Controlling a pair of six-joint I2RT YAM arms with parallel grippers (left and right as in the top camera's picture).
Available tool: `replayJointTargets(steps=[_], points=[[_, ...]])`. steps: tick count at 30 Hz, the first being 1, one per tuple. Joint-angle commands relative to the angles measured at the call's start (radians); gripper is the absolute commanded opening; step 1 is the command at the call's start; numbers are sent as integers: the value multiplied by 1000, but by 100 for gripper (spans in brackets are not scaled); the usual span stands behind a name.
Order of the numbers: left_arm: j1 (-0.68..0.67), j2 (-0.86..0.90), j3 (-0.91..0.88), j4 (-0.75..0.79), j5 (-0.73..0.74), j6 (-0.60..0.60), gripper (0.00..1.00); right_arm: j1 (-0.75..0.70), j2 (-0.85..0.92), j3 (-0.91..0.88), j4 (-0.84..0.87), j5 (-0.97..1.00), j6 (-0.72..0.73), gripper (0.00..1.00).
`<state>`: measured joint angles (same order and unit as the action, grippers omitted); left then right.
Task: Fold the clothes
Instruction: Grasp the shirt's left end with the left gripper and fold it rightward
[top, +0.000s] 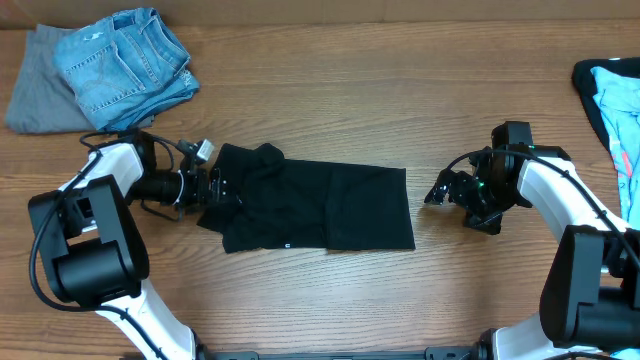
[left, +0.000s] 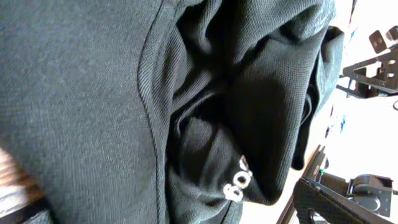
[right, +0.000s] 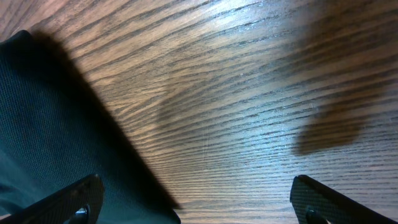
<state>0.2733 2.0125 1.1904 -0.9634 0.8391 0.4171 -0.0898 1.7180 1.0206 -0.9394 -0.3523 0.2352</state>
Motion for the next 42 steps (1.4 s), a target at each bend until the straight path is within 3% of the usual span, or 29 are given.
replayJointTargets(steps=[1, 7, 10, 18, 21, 31, 42], points=[[-22, 22, -11, 15, 1, -41, 100, 1, 2, -6, 4, -9, -4, 100], [-67, 22, -11, 31, -12, -57, 100, 1, 2, -6, 3, -9, -4, 100], [-91, 22, -11, 56, -48, -121, 90, 1, 2, -6, 3, -9, -4, 100], [-117, 22, -10, 90, -216, -299, 44, 1, 2, -6, -9, -9, -3, 100], [-116, 22, -1, 85, -255, -352, 4, 1, 2, -6, -10, -11, 0, 100], [-124, -36, 206, -137, -473, -478, 4, 38, 2, -6, -22, -40, 0, 100], [-296, -285, 251, -185, -443, -582, 4, 214, 2, -7, 93, -53, 77, 100]])
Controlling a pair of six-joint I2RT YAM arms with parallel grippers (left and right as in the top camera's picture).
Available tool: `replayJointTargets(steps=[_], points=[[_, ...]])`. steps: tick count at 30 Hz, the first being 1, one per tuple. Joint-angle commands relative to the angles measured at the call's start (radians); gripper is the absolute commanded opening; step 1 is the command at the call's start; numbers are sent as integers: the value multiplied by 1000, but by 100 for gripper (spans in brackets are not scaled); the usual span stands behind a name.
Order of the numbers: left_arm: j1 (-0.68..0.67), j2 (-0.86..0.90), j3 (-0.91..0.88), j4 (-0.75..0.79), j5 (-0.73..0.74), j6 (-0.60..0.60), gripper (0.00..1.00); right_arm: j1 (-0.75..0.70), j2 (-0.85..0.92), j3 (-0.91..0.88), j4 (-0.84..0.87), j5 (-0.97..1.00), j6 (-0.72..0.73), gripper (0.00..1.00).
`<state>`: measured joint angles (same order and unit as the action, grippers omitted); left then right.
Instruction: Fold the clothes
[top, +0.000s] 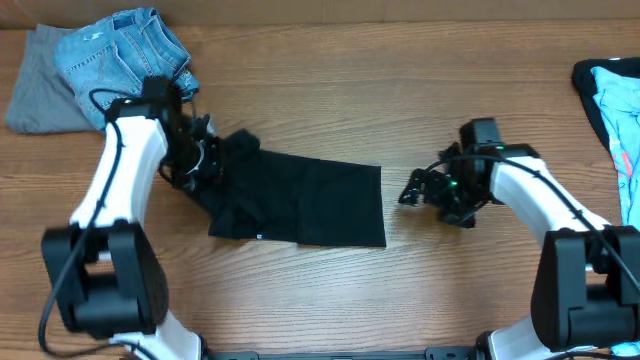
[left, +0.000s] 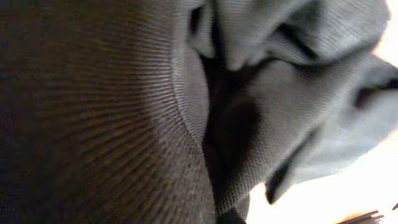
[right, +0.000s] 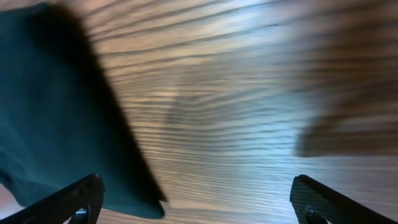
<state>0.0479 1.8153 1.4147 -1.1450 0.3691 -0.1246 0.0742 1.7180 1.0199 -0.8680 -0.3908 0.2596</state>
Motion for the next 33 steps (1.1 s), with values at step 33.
replayJointTargets(steps=[33], points=[[-577, -102, 27, 152, 16, -198, 20, 130, 10, 31, 76, -127, 156, 100]])
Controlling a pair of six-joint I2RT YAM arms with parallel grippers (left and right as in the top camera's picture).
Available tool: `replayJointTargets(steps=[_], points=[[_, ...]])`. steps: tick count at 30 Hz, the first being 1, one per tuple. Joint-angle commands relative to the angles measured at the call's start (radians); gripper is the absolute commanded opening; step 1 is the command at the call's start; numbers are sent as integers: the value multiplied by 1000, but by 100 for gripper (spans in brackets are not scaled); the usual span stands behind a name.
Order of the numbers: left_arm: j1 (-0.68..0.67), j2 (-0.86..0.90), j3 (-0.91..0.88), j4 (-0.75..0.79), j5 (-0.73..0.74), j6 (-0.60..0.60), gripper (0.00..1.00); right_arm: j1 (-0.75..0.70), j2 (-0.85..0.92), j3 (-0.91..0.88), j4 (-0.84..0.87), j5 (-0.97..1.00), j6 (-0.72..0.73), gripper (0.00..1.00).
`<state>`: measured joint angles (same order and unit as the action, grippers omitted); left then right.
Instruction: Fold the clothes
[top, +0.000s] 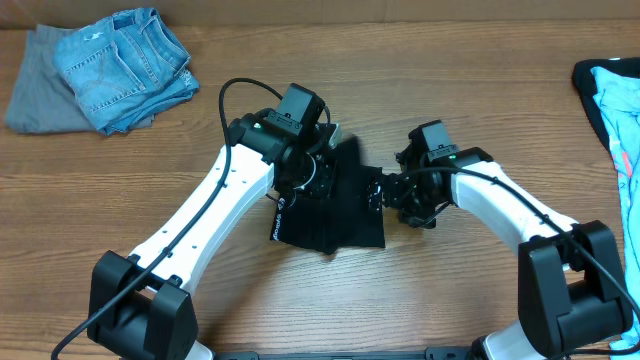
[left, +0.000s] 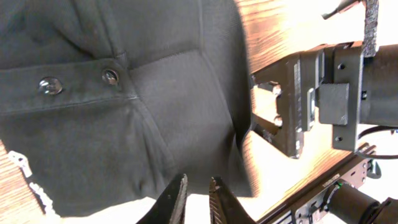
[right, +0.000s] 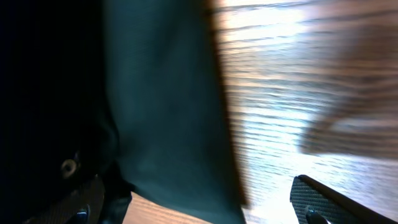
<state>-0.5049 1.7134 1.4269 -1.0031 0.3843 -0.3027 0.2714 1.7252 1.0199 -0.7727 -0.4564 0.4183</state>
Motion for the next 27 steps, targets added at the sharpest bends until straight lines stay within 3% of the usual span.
replayJointTargets(steps=[1, 3, 9, 12, 17, 20, 23, 27], points=[[-31, 0, 15, 14, 1, -19, 26, -97, 3, 45, -39, -62, -6, 100], [-40, 0, 15, 25, 2, -19, 38, -153, 3, 79, -85, -69, -30, 100], [-5, -14, 59, 16, -5, -8, 38, -300, 1, 223, -288, -120, -143, 100], [61, -20, 116, -42, -65, -23, 45, -328, -10, 284, -368, -174, -195, 99], [188, -15, 135, -154, -149, -39, 72, -275, -31, 302, -411, -241, -219, 99], [232, -8, 104, -181, -208, -39, 100, -194, -29, 293, -402, -239, -241, 98], [253, -6, 56, -182, -241, -38, 100, -96, -29, 272, -362, -236, -222, 89], [258, -6, -16, -174, -246, -38, 100, 6, -29, 232, -311, -134, -73, 88]])
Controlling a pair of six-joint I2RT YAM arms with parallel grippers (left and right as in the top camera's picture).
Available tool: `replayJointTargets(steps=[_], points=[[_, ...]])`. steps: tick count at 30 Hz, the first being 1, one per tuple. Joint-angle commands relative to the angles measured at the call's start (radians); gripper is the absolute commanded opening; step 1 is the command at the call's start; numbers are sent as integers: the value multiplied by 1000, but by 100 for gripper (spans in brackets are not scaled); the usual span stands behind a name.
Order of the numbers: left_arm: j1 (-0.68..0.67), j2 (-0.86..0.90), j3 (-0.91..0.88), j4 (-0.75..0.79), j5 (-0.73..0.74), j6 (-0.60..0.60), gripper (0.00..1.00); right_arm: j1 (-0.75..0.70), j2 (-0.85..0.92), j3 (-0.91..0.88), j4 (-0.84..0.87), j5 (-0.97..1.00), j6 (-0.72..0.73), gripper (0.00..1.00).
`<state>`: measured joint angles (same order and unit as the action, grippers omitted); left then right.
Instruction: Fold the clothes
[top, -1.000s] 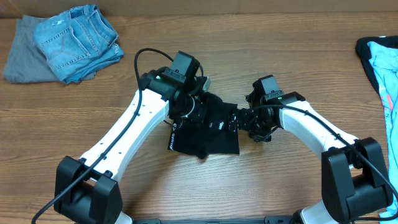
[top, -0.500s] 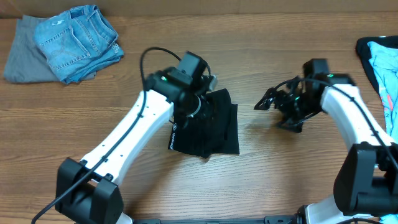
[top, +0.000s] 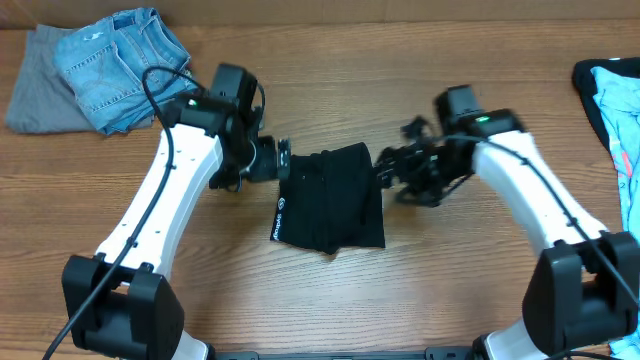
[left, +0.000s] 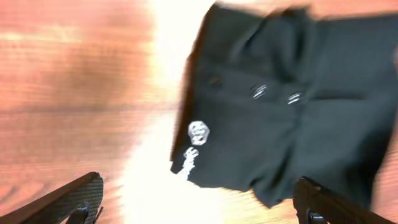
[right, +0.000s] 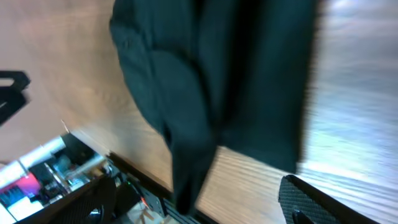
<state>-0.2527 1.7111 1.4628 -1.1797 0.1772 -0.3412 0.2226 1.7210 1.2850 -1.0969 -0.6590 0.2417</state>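
A black garment lies folded into a short, squarish stack at the table's middle, with white print at its lower left. In the blurred left wrist view the garment shows its snaps and print. My left gripper stands open just off the stack's upper left corner, fingers spread wide with nothing between them. At the stack's upper right edge my right gripper is open too. The right wrist view shows the garment beyond the right gripper, not between the fingers.
A folded pile of blue jeans lies on a grey cloth at the far left corner. A black and light-blue garment lies at the right edge. Bare wood runs along the table's front.
My left gripper was shut above the stack's middle; now it is open, off the upper left corner. The right gripper has drawn back a little from the right edge. The stack has not moved.
The black garment lay stretched out long, my left gripper shut on its left end and the right one open beside its right end. Then the left end was raised. Then it lay over the right half, giving the short stack. Now both grippers are open beside it.
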Motion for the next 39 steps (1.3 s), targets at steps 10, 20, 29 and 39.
replayJointTargets(steps=[10, 20, 29, 39], points=[[5, -4, -125, 36, -39, 0, 100, 175, -22, -96, 102, 81, 239, 71], [4, -4, -125, 35, -39, 0, 100, 268, -10, -100, 162, 144, 369, 29], [4, -4, -125, 23, -39, 0, 100, 272, -10, -100, 124, 261, 388, 4], [3, -4, -125, 20, -23, 0, 100, 251, -10, -101, -31, 443, 388, 4]])
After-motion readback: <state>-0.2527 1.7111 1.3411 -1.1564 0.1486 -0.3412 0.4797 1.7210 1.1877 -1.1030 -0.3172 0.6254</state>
